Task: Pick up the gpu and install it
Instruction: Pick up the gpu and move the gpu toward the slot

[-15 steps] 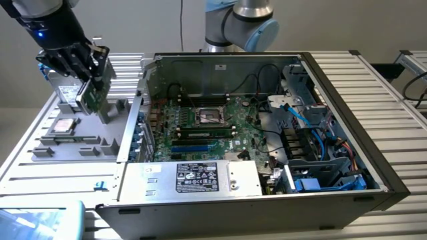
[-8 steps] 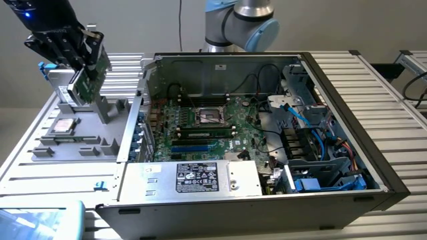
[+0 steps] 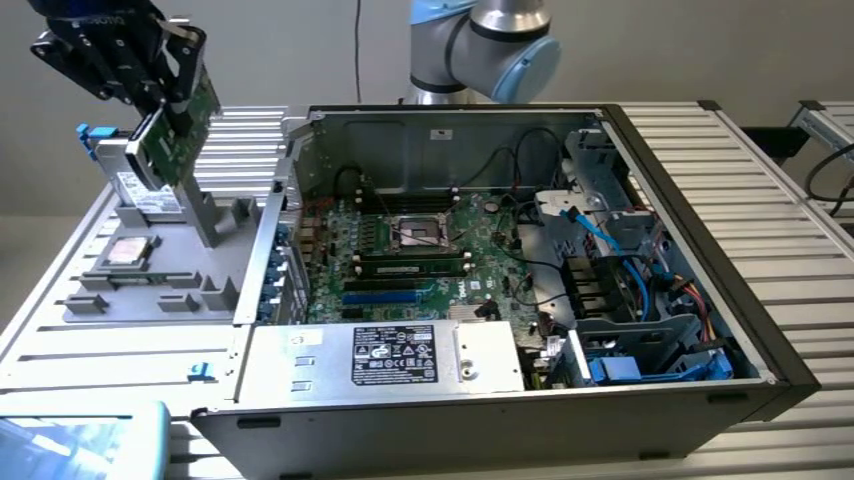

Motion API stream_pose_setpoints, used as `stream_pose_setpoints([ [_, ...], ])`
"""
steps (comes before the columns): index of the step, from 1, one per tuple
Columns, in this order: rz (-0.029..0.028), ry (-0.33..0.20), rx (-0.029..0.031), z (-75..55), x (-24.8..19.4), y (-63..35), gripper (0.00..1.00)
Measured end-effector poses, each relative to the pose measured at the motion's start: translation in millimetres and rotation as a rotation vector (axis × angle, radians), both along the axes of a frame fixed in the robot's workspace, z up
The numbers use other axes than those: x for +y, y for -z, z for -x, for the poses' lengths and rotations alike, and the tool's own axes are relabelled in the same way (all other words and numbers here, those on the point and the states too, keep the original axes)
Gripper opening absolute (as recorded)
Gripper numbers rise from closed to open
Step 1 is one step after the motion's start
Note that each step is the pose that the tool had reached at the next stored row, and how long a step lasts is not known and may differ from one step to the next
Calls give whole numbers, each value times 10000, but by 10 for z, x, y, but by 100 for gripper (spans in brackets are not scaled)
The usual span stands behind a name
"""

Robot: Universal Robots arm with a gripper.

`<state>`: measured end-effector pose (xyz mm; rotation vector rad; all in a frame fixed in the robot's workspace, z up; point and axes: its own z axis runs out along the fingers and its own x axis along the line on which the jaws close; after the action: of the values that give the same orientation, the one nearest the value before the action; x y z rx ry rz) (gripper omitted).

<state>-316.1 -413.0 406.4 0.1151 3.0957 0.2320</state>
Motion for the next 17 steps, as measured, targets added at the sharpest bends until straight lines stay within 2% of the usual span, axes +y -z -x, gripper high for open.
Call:
stream_pose_setpoints([
  [3, 0, 1, 38, -97, -54, -136, 28],
  [8, 0, 1, 163, -251, -116, -311, 28],
  [12, -1, 1, 175, -430, -155, -371, 28],
  [17, -8, 1, 184, -659, -183, -385, 28],
])
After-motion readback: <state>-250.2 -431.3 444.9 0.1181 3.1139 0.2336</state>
